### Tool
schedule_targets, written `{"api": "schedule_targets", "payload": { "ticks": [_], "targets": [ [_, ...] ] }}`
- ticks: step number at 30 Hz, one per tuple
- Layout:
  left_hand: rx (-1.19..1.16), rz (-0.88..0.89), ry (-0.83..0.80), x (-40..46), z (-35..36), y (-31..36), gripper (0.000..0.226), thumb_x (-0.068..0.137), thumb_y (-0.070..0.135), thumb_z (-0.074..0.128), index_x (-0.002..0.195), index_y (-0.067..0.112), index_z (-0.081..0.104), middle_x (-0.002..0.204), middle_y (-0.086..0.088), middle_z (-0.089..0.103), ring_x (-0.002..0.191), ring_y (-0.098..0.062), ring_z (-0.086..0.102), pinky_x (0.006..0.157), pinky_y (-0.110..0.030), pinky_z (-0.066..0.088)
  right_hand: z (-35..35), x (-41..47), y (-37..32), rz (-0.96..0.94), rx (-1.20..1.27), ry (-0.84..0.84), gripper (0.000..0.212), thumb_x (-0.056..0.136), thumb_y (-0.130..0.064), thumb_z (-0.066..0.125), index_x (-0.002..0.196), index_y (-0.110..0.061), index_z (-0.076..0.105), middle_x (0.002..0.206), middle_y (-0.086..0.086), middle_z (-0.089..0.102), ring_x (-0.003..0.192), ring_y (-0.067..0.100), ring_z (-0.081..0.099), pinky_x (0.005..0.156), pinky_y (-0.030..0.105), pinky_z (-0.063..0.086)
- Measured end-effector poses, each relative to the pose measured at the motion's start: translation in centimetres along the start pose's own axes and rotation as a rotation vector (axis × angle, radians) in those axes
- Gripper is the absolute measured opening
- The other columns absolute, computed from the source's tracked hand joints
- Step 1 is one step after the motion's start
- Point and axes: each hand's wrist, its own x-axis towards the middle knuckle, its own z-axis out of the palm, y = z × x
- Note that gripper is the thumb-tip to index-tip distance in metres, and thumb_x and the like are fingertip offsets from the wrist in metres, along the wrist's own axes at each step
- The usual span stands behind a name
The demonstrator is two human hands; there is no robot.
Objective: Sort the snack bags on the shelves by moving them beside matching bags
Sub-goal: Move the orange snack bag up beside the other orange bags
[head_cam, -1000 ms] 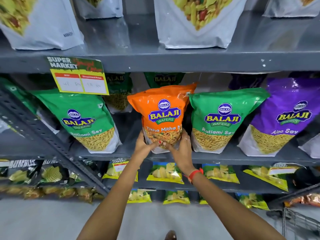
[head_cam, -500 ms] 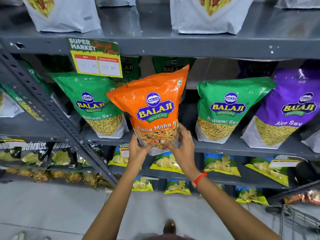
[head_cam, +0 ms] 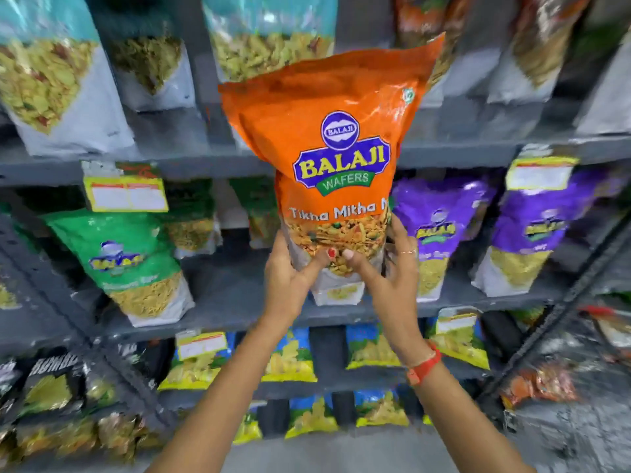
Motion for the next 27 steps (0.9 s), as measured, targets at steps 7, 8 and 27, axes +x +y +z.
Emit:
{"api": "schedule_targets", "payload": {
  "ticks": [7,8,27],
  "targets": [
    [-0.003,0.205,-0.069,6.3,8.0,7.7,0.054,0.066,0.045,0.071,0.115,0.037,0.048,0.11,0.012,0.065,0.099,0.007,0.06,0.08,-0.008,0.044,-6.6,8.6,-5.5,-0.227,-0.055,0.13,0.064,0.07,-0.045,0.075,0.122,-0.062,0.041,0.12,-0.02,0.05,0.122,0.009,0.05,0.104,0.037,0.045],
    [0.009,0.226,-0.079,7.4,9.0,8.7,0.053,0.066,0.044,0.07,0.114,0.036,0.048,0.111,0.008,0.066,0.1,0.003,0.06,0.083,-0.013,0.045,-7.2,9.9,-6.1,-0.245,-0.044,0.15,0.063,0.07,-0.042,0.075,0.12,-0.061,0.042,0.12,-0.015,0.051,0.121,0.01,0.051,0.105,0.041,0.045],
    [0.323,0.109,-0.079,19.5,19.0,10.1,0.062,0.073,0.045,0.068,0.116,0.004,0.048,0.119,-0.022,0.061,0.109,-0.037,0.057,0.089,-0.042,0.048,-10.7,24.5,-3.3,-0.108,-0.072,0.108,0.063,0.084,-0.016,0.069,0.14,-0.012,0.04,0.138,0.013,0.056,0.128,0.026,0.052,0.109,0.051,0.04]
  ]
}}
